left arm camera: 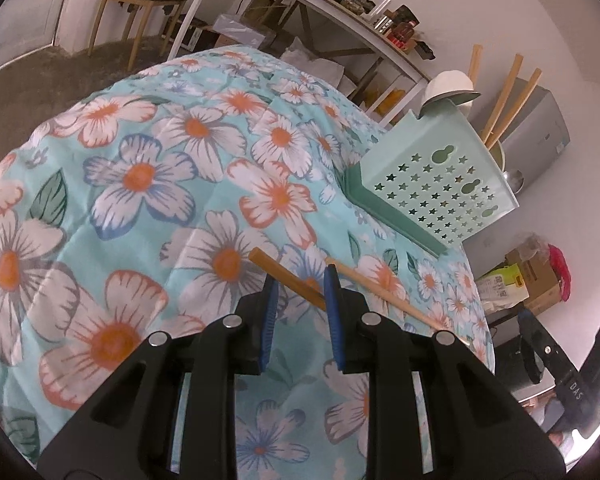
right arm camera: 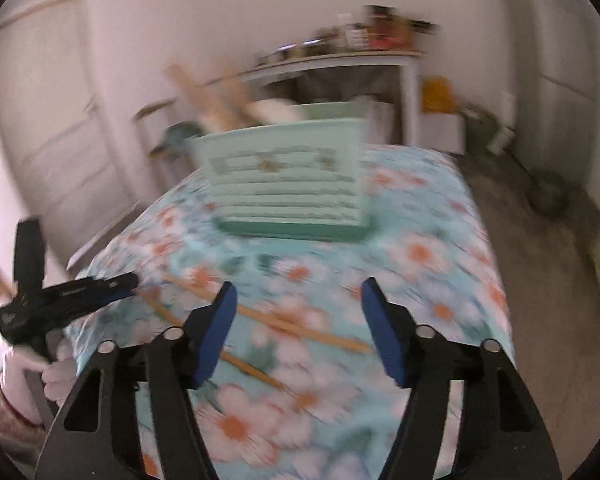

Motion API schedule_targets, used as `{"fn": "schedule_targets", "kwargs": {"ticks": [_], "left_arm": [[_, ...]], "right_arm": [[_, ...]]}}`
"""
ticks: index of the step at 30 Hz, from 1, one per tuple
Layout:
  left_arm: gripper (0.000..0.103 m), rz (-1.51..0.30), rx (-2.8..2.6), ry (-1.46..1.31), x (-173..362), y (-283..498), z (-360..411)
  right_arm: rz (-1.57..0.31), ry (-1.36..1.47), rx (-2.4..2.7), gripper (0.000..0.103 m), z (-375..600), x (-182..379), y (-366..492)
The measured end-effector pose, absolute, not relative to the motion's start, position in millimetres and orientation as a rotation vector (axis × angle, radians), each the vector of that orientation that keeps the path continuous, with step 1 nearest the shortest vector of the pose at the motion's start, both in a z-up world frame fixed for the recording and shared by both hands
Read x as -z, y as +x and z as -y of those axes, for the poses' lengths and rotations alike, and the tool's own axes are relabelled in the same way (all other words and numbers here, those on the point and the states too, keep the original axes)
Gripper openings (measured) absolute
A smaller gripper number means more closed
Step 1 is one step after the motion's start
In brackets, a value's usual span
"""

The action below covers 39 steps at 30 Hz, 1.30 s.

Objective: Organize utensils
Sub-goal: 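Lift the chopstick with the left tool while the right tool grasps another wooden chopstick, then carry both held chopsticks upright over the green holder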

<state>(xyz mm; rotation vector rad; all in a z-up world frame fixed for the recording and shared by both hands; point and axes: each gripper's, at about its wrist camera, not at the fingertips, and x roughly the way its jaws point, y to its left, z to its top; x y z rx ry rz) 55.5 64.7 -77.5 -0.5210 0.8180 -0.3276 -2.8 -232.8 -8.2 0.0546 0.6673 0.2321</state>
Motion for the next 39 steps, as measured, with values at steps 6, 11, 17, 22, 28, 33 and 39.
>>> {"fn": "schedule_targets", "kwargs": {"ticks": [6, 11, 17, 22, 28, 33, 39], "left_arm": [[0.022, -0.828, 0.332, -0.547, 86, 54, -70], [0.022, -0.824, 0.347, -0.563, 89, 53, -72], [0.022, -0.818, 0.359, -0.573, 92, 53, -74], [0.022, -0.817, 0.359, -0.573, 93, 53, -73], [0.022, -0.818, 0.359, -0.573, 93, 53, -74], [0.022, -0.818, 0.361, -0.578, 93, 53, -74], [0.022, -0.819, 0.362, -0.577, 92, 54, -74]], "right_arm": [[-0.767, -0.129, -0.441, 0.039, 169, 21, 37], [-0.858, -0.287, -0.537, 0.034, 133, 44, 60], [-0.912, -0.406, -0.582, 0.031, 112, 65, 75], [-0.914, -0.393, -0.596, 0.017, 108, 67, 82], [-0.852, -0.312, -0.543, 0.007, 128, 45, 77], [-0.763, -0.169, -0.452, 0.007, 169, 11, 59], [-0.629, -0.013, -0.341, 0.007, 211, -32, 30]]}}
